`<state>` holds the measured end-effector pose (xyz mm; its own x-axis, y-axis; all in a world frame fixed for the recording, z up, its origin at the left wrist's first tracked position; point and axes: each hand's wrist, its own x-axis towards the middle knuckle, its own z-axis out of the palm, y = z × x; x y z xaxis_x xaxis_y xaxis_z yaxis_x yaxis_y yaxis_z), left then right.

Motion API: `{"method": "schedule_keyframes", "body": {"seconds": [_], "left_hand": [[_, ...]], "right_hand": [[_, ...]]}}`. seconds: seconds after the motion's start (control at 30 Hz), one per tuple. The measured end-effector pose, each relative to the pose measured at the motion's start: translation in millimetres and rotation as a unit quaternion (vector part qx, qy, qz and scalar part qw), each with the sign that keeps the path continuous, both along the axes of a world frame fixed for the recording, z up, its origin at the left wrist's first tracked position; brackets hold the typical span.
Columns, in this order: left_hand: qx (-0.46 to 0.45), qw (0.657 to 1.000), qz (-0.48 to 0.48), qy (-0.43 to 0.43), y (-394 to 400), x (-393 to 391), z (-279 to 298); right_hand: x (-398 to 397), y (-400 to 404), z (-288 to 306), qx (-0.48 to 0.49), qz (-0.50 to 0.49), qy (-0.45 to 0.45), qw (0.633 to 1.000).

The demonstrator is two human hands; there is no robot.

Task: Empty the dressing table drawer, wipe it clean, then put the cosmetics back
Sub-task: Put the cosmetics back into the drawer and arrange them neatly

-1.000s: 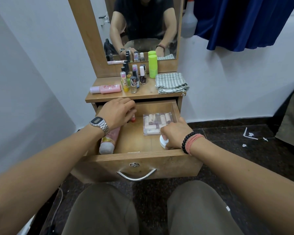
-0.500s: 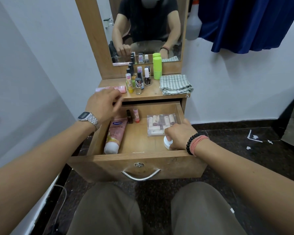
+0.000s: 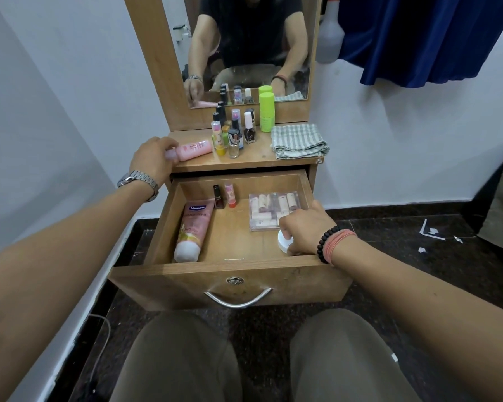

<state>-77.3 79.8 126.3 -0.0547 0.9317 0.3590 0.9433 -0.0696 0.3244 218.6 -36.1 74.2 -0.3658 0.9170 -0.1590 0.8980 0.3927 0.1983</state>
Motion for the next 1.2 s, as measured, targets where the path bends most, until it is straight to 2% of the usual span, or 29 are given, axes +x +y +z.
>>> {"method": "schedule_keyframes", "body": {"seconds": [0.1,0.17,0.37,0.53,0.67,0.77,0.93,1.2], "left_hand": [[0.027,0.999,-0.017,-0.007,-8.1,-4.4,-1.0],[0.076,0.996,-0.047,-0.011,-19.5,-5.4,0.4],[0.174,0.969,-0.151,-0.086,-73.3,1.5,3.7],[0.148,0.958,-0.216,-0.114,-117.3,13.2,-11.4],[0.114,0.96,-0.239,-0.087,-140.8,31.2,-26.2],[0.111,0.953,-0.27,-0.08,-150.3,48.6,-29.5],[0.138,0.938,-0.308,-0.075,-156.2,69.7,-28.1],[0.11,0.933,-0.314,-0.14,-155.9,75.1,-27.7]], "right_hand": [[0.5,-0.7,0.5,0.001,0.004,0.001,1.0],[0.5,-1.4,0.3,-0.002,0.001,0.013,1.0],[-0.1,-6.6,6.4,0.025,-0.038,0.155,0.987],[5.5,-22.6,9.0,0.077,-0.052,0.323,0.942],[-1.1,-34.0,13.9,0.077,-0.006,0.421,0.904],[-15.5,-40.6,17.5,0.057,0.035,0.419,0.906],[-32.0,-41.3,23.1,0.103,0.08,0.414,0.901],[-32.8,-39.5,21.2,0.093,0.061,0.439,0.891]]}}
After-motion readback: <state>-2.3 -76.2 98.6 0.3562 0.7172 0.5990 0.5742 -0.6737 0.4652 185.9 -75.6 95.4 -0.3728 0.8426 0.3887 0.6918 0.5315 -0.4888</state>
